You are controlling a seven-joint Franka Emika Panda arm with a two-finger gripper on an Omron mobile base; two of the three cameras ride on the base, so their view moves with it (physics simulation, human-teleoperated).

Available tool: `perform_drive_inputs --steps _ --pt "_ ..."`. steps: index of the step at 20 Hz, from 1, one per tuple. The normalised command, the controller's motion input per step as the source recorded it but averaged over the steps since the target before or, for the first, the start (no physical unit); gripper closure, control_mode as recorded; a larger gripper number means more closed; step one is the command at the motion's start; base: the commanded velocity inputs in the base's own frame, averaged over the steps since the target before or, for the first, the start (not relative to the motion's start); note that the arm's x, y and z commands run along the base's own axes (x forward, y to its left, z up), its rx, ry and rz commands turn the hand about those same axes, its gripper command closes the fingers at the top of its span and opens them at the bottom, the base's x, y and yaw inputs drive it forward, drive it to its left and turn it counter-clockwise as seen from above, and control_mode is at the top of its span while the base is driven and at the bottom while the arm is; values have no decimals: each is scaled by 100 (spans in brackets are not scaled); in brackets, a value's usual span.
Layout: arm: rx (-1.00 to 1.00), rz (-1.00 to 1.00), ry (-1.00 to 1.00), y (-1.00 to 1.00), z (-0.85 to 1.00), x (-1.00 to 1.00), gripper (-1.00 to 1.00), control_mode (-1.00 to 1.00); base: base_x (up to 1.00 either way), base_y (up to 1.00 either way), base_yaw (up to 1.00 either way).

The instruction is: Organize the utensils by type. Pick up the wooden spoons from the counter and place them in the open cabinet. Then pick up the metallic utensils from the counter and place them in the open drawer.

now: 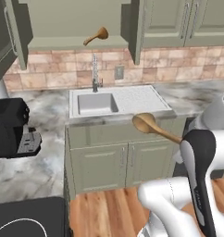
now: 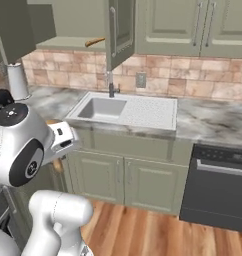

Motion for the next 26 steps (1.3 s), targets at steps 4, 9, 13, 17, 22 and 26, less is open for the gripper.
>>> perform_drive_inputs --steps 4,9,13,17,22,26 --pt "0 0 0 0 0 0 100 100 48 27 -8" --pt "0 0 0 0 0 0 100 100 39 32 -2" --pt "0 0 0 0 0 0 100 100 42 36 0" --pt "0 0 0 0 0 0 100 100 47 34 0" --pt "0 0 0 0 0 0 100 100 50 27 0" --pt "0 0 0 0 0 0 100 100 44 24 4"
